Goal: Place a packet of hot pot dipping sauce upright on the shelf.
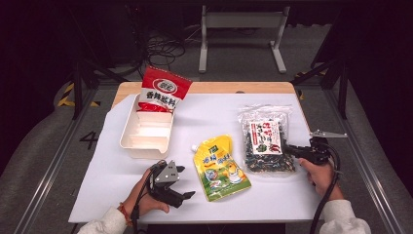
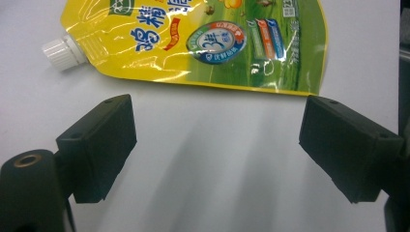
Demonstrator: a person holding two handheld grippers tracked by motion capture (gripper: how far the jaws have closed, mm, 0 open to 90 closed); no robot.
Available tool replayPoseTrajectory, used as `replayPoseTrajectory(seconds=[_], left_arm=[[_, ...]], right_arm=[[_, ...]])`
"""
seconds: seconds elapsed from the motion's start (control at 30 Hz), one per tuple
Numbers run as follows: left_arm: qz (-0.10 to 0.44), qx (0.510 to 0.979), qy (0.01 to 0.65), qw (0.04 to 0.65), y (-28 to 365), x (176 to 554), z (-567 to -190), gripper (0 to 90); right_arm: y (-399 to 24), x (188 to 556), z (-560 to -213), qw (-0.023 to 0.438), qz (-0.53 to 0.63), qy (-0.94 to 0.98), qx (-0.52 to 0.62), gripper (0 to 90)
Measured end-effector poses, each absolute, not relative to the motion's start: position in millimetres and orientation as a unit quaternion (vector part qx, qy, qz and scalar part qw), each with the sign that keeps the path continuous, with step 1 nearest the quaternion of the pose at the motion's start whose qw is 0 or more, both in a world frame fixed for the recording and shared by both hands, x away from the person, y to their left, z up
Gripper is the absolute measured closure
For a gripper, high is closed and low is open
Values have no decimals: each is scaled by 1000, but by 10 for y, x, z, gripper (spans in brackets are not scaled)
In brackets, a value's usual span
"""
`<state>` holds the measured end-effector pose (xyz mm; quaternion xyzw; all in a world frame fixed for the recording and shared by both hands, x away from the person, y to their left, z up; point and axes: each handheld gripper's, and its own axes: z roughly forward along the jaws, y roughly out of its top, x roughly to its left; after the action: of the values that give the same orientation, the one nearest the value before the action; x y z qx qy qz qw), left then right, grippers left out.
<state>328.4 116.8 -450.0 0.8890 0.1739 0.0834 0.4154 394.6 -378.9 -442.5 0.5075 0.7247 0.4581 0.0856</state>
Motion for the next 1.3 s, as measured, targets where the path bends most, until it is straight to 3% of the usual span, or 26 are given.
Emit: replayPoseTrajectory(seconds=[0.3, 0.53, 0.9, 1.3], left_arm=[[64, 869, 186, 453, 978, 3476, -4345, 142], [41, 853, 192, 483, 557, 3832, -4201, 139], [-22, 845, 234, 480, -71, 4390, -4305, 125], [-78, 809, 235, 533, -311, 4581, -4296, 140]], right_arm=[[-3764, 3720, -4182, 148, 513, 710, 459, 834], [-3704, 3521, -3989, 194, 547, 703, 411, 856], [-3663, 3405, -3926, 208, 572, 694, 384, 862], [-3665, 3344, -3917, 203, 608, 681, 355, 865]])
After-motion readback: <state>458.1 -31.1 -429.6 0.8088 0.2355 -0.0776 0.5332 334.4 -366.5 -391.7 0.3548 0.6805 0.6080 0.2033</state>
